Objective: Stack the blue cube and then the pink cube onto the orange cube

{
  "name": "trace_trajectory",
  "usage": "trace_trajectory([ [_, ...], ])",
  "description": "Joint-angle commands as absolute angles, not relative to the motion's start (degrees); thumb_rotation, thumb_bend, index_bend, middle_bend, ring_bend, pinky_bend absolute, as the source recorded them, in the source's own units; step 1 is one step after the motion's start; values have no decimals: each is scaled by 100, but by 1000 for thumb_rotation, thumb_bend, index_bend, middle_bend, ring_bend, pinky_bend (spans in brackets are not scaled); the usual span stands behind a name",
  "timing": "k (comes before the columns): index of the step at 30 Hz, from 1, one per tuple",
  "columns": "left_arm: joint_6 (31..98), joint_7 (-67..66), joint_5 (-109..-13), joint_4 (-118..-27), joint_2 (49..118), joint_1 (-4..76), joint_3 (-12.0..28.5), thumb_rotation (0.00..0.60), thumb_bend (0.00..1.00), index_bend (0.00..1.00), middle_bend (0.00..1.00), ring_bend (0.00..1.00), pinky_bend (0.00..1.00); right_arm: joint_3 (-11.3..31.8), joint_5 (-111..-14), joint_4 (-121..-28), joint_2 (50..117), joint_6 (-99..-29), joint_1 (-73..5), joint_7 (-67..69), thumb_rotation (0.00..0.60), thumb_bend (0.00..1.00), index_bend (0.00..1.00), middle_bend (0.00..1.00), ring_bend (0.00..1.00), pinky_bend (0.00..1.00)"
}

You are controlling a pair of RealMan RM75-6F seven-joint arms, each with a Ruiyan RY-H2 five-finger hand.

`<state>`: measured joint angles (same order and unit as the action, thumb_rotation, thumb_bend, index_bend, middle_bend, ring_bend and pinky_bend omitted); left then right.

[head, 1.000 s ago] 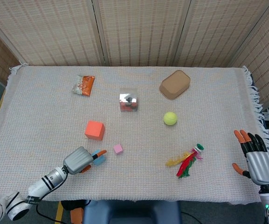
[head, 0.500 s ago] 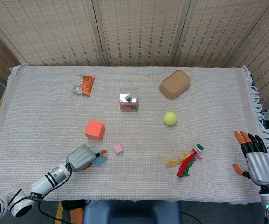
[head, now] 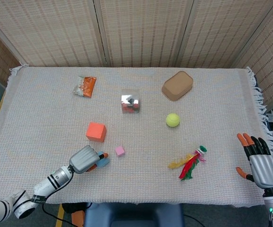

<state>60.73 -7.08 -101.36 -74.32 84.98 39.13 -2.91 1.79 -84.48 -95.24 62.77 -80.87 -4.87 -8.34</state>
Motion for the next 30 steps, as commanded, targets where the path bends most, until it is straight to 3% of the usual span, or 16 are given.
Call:
trace_trajectory([
  [1,6159,-619,-10111,-7468,8457,3888,-301,600,367,460,1000,1000,1000,178,-8450,-9529,6271,-8089,-486,-827,600,107,0,0,0,0],
  [8,6130,-471,-9828,-7805,8157,3816,-266,600,363,481,1000,1000,1000,176,-8449,-9529,6255,-8082,-486,-808,600,107,0,0,0,0],
  [14,5825,-647,-8675,-8873,7488,3638,85,600,362,495,1000,1000,1000,142,-8506,-9543,6251,-8065,-493,-802,600,107,0,0,0,0],
  [30,5422,-1507,-6918,-10278,6825,3840,735,600,368,531,1000,1000,1000,114,-8564,-9546,6234,-8042,-505,-743,600,107,0,0,0,0],
])
